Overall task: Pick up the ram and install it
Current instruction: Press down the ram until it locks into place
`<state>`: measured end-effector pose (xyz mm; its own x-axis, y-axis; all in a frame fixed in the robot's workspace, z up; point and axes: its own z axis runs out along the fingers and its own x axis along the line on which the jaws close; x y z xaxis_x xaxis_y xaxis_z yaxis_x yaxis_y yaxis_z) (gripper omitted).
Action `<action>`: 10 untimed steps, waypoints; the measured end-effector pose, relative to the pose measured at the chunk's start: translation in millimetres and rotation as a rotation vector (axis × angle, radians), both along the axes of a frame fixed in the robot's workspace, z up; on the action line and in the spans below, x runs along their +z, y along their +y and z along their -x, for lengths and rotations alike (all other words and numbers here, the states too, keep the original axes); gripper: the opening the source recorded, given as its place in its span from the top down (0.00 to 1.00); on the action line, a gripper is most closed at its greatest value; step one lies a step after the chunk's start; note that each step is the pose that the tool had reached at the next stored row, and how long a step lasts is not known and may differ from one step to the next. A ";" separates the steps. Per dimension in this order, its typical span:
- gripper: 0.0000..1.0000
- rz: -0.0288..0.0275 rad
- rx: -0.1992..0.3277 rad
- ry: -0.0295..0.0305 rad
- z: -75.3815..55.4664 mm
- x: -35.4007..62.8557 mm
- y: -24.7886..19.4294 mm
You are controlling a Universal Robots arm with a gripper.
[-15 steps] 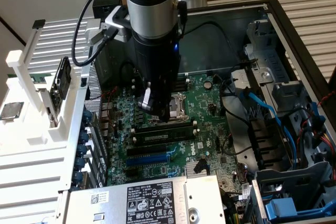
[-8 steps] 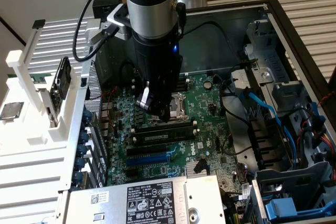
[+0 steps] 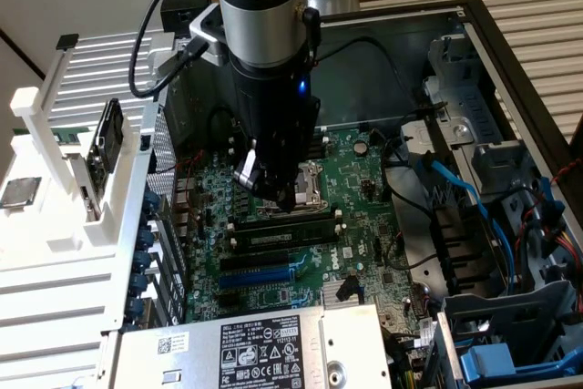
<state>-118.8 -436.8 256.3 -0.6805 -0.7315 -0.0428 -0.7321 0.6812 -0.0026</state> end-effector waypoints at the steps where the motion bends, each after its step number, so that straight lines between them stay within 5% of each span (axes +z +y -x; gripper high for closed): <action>1: 0.89 -0.0006 -0.012 -0.0001 0.0 0.0 0.0; 10: 0.89 -0.0021 -0.142 -0.0002 0.0 -0.1 0.0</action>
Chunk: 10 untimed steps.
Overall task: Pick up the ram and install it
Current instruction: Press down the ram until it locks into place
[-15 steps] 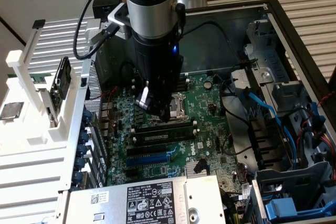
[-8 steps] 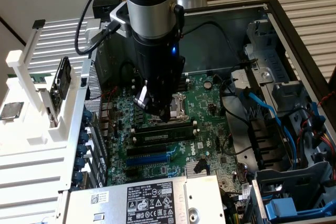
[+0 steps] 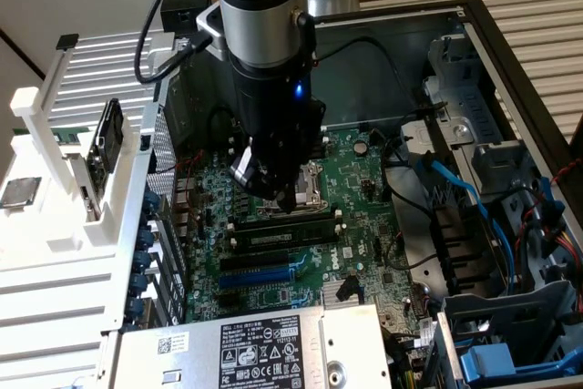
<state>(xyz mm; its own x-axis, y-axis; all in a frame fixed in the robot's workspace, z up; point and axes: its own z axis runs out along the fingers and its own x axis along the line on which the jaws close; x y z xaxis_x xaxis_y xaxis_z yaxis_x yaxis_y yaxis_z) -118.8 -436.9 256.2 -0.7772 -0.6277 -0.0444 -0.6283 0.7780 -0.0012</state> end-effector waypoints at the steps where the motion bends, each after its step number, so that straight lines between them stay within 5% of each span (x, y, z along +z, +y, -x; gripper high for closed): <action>1: 0.89 0.0001 -0.017 0.0000 0.0 0.0 0.0; 10: 0.89 0.0000 -0.158 0.0000 0.0 0.0 0.0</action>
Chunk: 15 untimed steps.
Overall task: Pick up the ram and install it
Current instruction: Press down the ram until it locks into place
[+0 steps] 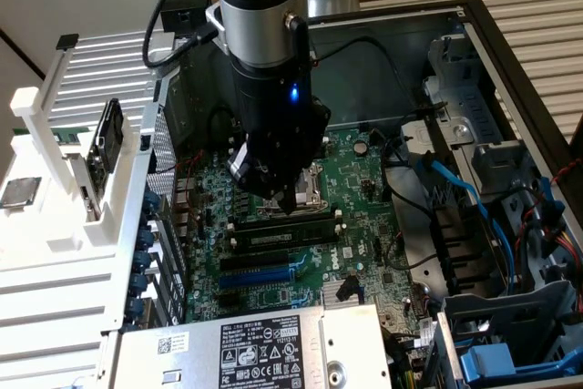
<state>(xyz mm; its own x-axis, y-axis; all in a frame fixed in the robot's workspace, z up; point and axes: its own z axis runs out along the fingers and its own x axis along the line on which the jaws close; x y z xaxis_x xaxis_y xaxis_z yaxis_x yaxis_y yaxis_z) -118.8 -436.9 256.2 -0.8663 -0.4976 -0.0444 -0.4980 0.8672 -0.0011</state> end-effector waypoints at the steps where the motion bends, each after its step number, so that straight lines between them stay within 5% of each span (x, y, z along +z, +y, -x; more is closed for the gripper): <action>1: 0.89 0.0000 -0.015 0.0000 0.0 0.0 0.0; 15: 0.89 0.0000 -0.268 0.0000 0.0 0.0 0.0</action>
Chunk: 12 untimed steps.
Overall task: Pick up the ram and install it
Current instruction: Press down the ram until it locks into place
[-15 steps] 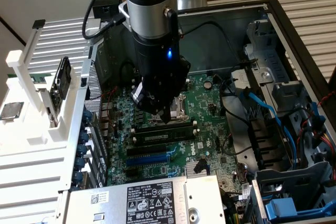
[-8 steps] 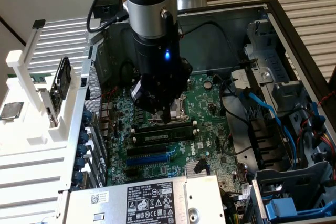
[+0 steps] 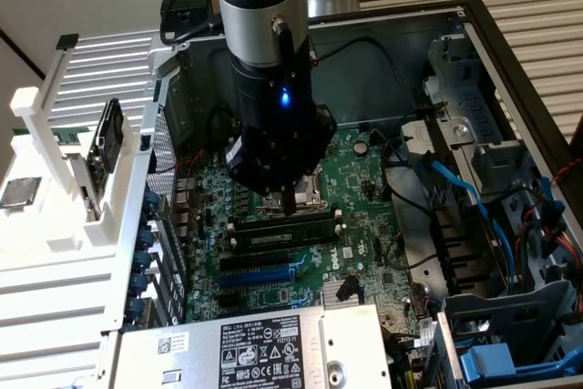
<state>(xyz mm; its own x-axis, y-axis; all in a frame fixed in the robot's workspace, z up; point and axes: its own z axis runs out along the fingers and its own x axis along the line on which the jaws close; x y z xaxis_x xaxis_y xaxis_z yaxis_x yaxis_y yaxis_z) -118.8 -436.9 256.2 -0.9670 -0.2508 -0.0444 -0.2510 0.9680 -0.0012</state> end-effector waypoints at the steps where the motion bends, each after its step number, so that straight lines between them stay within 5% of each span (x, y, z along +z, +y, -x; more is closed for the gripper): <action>1: 0.89 0.0000 -0.016 0.0000 0.0 0.0 0.0; 12: 0.89 0.0000 -0.191 0.0000 0.0 0.0 0.0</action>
<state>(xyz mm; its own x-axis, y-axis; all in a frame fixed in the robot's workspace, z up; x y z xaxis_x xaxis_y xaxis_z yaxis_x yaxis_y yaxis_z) -118.8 -436.9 256.2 -0.9971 -0.0623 -0.0444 -0.0623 0.9981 -0.0012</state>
